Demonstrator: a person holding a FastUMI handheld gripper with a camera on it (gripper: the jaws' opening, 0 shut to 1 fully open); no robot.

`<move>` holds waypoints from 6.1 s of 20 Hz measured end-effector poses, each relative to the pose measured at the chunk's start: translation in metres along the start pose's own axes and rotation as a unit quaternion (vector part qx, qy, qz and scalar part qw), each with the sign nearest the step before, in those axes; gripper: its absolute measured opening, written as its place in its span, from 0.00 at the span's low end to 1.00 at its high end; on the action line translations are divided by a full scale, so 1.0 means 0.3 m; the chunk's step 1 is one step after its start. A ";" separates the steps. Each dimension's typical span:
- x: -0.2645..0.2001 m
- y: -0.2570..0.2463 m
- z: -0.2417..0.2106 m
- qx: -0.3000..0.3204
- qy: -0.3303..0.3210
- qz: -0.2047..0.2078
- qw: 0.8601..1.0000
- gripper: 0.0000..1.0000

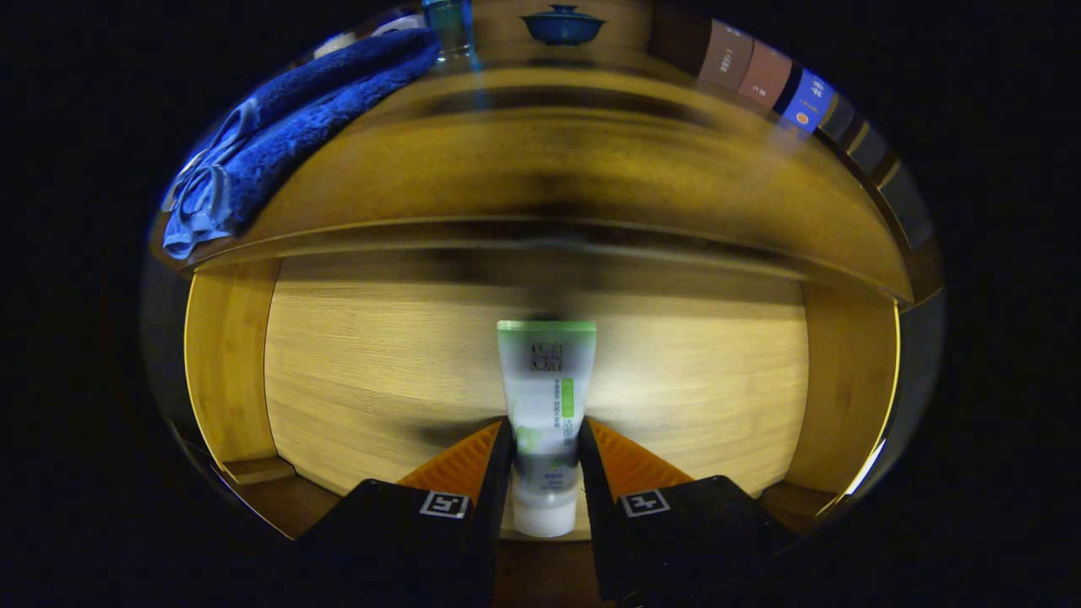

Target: Pull open the drawer, take out the items inside it, and place them on the countertop above the cabinet.

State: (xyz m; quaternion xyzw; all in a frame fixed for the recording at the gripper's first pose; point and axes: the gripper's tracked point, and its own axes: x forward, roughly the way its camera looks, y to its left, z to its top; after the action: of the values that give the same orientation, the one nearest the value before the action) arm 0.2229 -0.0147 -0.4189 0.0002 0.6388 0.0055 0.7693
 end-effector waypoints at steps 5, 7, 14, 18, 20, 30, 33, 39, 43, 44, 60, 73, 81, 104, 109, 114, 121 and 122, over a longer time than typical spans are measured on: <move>-0.004 0.006 -0.010 0.011 -0.017 0.019 1.000 0.34; -0.037 0.007 -0.028 0.011 -0.024 0.025 0.999 0.32; -0.245 0.034 -0.053 0.018 -0.066 0.046 0.997 0.32; -0.369 0.045 -0.017 0.008 -0.087 0.056 0.995 0.32; -0.423 0.042 0.039 0.001 -0.099 0.052 0.994 0.32; -0.428 -0.046 0.429 0.038 -0.106 0.014 0.994 0.32; -0.380 -0.067 0.509 0.040 -0.095 0.001 0.995 0.32; -0.305 -0.062 0.592 0.038 -0.072 -0.009 0.997 0.32; -0.264 -0.044 0.586 0.046 -0.053 0.005 0.998 0.33; -0.261 -0.039 0.585 0.049 -0.052 0.010 0.997 0.38; -0.593 0.034 0.484 0.052 -0.268 0.072 0.959 1.00; -0.934 0.098 -0.037 0.007 -0.531 0.061 0.845 1.00; -0.768 0.115 -0.356 0.008 -0.605 0.014 0.796 0.99; -0.293 0.065 -0.279 0.012 -0.548 -0.011 0.836 1.00; -0.276 0.063 -0.152 0.010 -0.551 -0.015 0.834 1.00; -0.235 0.061 -0.028 0.011 -0.546 -0.016 0.838 1.00; -0.187 0.061 0.128 0.009 -0.548 -0.020 0.836 1.00; -0.183 0.061 0.147 0.008 -0.547 -0.021 0.837 1.00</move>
State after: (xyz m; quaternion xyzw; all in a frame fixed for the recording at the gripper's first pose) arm 0.2561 0.0035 -0.3568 -0.0041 0.1136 -0.0172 0.9934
